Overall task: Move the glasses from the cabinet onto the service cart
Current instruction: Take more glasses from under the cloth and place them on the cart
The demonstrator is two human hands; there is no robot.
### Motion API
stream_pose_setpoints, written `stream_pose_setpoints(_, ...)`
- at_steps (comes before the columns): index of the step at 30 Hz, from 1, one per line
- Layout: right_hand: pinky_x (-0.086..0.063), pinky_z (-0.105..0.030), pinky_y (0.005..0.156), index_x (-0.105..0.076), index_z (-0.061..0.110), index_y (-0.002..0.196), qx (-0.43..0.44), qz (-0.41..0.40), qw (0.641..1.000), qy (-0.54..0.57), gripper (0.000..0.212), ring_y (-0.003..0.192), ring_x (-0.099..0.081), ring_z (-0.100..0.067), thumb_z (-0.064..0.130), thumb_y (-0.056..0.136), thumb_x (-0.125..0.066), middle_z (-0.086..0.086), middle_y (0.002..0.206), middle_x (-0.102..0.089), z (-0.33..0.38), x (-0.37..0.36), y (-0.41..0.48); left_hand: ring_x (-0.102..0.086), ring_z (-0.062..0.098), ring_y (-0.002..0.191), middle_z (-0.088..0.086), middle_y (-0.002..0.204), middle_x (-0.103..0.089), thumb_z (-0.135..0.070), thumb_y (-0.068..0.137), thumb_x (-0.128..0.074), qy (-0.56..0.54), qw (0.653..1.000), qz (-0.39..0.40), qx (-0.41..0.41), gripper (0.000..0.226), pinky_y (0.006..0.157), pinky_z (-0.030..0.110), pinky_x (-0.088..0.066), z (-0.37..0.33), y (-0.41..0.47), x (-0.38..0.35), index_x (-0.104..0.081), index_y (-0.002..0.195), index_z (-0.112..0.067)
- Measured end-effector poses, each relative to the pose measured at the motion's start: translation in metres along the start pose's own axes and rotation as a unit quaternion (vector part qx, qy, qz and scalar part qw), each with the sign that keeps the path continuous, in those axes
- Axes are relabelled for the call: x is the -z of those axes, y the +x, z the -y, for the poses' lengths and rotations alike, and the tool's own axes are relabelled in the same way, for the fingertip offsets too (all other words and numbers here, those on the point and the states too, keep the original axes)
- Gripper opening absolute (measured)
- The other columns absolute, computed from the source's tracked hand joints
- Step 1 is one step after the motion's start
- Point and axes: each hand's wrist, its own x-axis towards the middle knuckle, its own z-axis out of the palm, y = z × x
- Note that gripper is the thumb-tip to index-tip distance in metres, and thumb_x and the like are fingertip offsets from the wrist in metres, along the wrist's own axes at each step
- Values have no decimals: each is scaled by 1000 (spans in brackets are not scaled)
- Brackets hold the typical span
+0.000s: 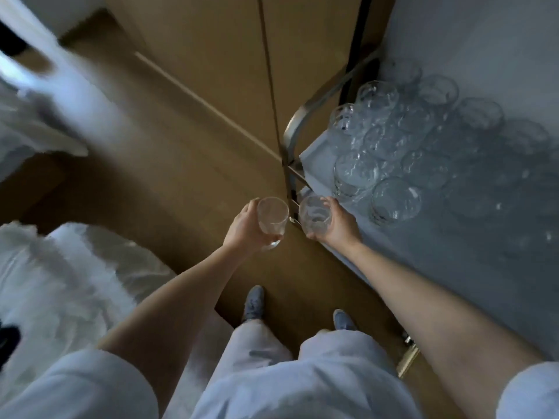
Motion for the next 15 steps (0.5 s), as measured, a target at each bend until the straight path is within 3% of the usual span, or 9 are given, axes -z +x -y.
stream_pose_setpoints(2, -41, -15, 91, -38, 13, 139, -45, -34, 998, 30, 90, 121, -51, -18, 22, 65, -87, -2, 136, -51, -1, -12, 7, -48, 20, 121, -3, 134, -49, -37, 60, -87, 33, 997, 49, -44, 92, 96, 34, -43, 6, 32, 5, -36, 135, -23)
stream_pose_setpoints(4, -38, 3, 67, -38, 7, 139, -86, -62, 990, 95, 80, 101, -53, -7, 8, 71, -82, 1, 122, -51, -1, -26, 5, -48, 21, 120, -3, 134, -49, -35, 61, -87, 55, 993, 75, -78, 91, 93, 33, -42, 12, 51, 8, -36, 135, -23)
stream_pose_setpoints(6, -34, 4, 54, -38, 7, 139, -131, -118, 974, 139, 76, 86, -49, -1, 8, 74, -79, 0, 117, -54, -5, -47, 1, -48, 23, 121, -1, 134, -49, -33, 61, -87, 82, 984, 115, -107, 90, 90, 31, -39, 19, 74, 3, -37, 134, -21)
stream_pose_setpoints(12, -35, -5, 72, -36, 13, 140, -214, -208, 938, 178, 84, 103, -53, -10, 20, 71, -83, -3, 131, -54, -39, -103, -15, -50, 26, 117, 5, 129, -52, -27, 61, -87, 108, 959, 174, -197, 83, 92, 33, -41, 42, 102, -57, -43, 130, -17)
stream_pose_setpoints(15, -30, 5, 72, -35, 12, 140, -221, -262, 925, 160, 87, 103, -54, -11, 18, 69, -84, -3, 135, -51, -76, -128, -9, -50, 23, 119, 1, 132, -52, -32, 59, -87, 93, 951, 183, -231, 87, 93, 32, -42, 56, 117, -101, -42, 133, -20)
